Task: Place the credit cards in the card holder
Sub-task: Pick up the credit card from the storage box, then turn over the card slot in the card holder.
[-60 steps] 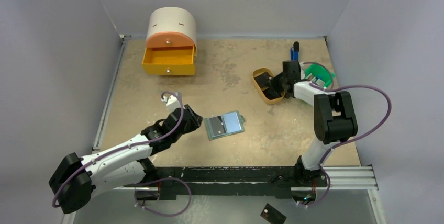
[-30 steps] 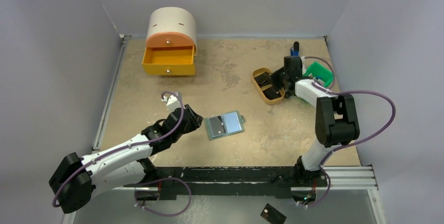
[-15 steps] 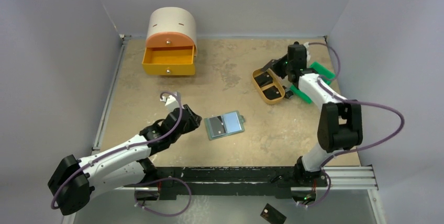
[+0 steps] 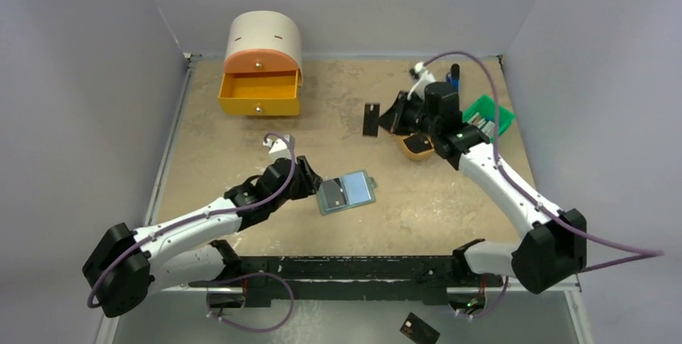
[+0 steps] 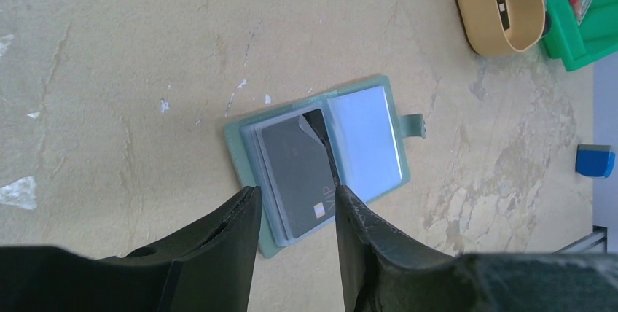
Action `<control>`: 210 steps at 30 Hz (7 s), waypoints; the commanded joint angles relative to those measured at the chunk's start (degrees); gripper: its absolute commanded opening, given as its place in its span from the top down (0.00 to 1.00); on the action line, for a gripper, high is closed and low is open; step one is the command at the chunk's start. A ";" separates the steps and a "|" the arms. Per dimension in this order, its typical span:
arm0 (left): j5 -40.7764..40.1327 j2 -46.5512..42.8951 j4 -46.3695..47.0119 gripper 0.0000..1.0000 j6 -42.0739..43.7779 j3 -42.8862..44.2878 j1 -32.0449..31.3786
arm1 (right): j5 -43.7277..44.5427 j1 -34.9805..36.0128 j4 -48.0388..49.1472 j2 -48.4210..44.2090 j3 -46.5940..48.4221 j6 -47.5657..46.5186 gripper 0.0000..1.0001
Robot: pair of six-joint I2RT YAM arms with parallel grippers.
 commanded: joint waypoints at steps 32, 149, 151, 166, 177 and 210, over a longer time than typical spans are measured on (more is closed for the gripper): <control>-1.40 22.27 3.58 0.69 -2.95 5.77 0.47 | -12.93 1.44 -12.04 12.18 -17.85 -4.57 1.00; 12.65 20.69 14.54 0.56 -4.45 7.83 1.63 | -27.44 5.27 -0.17 15.18 -14.22 0.59 1.00; 12.88 21.70 14.51 0.57 -4.26 8.40 1.61 | -27.44 5.32 -0.17 15.27 -14.23 0.54 1.00; 13.05 26.61 14.06 0.93 -3.76 10.48 1.64 | -22.50 5.41 -4.47 14.61 -14.06 -1.96 1.00; 13.35 24.54 13.18 0.71 -3.84 11.08 1.62 | -20.82 5.67 -7.50 10.64 -14.81 -5.73 1.00; 15.19 26.68 18.82 0.54 -4.44 10.14 1.66 | -21.35 5.65 -5.27 11.66 -16.29 -5.02 1.00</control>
